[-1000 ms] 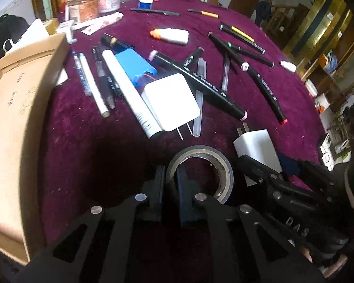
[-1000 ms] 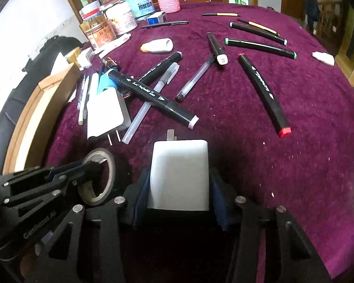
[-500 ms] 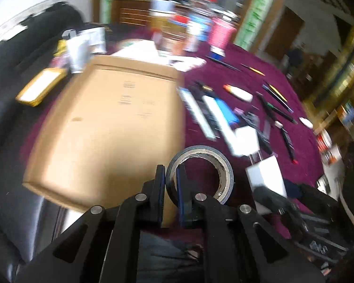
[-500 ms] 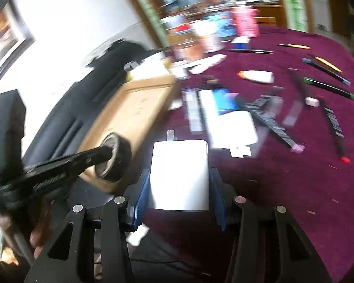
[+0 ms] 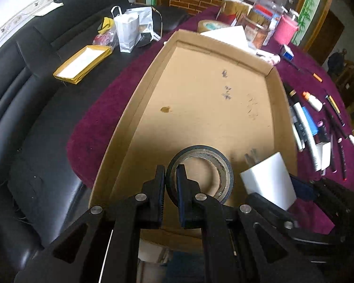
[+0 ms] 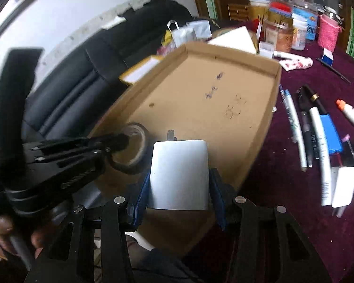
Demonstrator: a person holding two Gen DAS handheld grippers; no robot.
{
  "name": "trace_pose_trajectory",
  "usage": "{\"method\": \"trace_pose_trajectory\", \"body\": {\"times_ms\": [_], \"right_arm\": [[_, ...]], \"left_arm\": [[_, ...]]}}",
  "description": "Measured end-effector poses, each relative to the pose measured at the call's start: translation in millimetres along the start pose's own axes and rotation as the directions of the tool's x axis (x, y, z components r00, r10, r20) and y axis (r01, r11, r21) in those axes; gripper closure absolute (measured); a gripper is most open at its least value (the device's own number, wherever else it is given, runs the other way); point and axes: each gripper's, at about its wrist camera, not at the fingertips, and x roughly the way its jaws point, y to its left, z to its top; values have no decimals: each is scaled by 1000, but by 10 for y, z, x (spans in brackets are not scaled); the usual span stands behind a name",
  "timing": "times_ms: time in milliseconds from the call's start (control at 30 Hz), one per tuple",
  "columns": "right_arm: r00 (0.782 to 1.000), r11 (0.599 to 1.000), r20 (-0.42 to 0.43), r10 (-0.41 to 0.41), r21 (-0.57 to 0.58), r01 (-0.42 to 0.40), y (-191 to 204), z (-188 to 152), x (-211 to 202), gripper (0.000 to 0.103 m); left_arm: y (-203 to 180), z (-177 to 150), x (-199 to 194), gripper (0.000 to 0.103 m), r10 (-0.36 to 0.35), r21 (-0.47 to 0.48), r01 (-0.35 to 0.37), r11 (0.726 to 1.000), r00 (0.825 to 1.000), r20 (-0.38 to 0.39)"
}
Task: Organize rigid objects
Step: 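Carry the black tape roll in the left gripper and white charger in the right over the tray, then open both grippers to drop the tape roll and charger into the tray, then return to the table and grasp a black marker with the right gripper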
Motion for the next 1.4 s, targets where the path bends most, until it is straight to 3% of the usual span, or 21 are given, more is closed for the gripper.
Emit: {"method": "trace_pose_trajectory", "body": {"times_ms": [233, 567, 667, 733, 767, 867, 933, 1100, 1233, 1400], "right_arm": [[997, 996, -36, -62, -64, 60, 52, 70, 244, 59], [992, 981, -3, -123, -152, 121, 146, 10, 305, 57], [996, 984, 0, -91, -155, 90, 153, 3, 257, 53], [998, 986, 41, -55, -154, 61, 147, -8, 135, 48], [996, 987, 72, -49, -150, 60, 123, -19, 41, 44], [991, 994, 135, 9, -114, 6, 14, -97, -268, 43], [980, 994, 183, 79, -94, -63, -130, -212, -521, 43], [964, 991, 232, 129, -11, -130, -542, -564, -864, 40], [956, 982, 268, 122, 109, -156, -1054, -887, -1080, 40], [953, 971, 301, 35, 217, -104, -1603, -1045, -1337, 41]], "left_arm": [[19, 18, 130, 96, 44, 33, -43, 999, 999, -21], [37, -39, 243, 94, 25, 32, -24, 999, 999, -34], [26, -46, 217, 79, 2, 43, 0, 999, 999, -39], [51, -46, 146, 58, -48, 12, 48, 999, 999, -20], [56, -47, 89, 56, -61, 0, 61, 998, 998, 1], [-2, -33, -125, 56, -89, 9, 89, 996, 994, 69], [-104, -23, -287, 56, -113, 20, 111, 994, 987, 118], [-579, -26, -573, 55, -252, 80, 241, 967, 950, 184], [-1115, -78, -495, 52, -388, 104, 379, 920, 917, 95], [-1726, -124, -292, 52, -423, 137, 422, 896, 906, -22]]}}
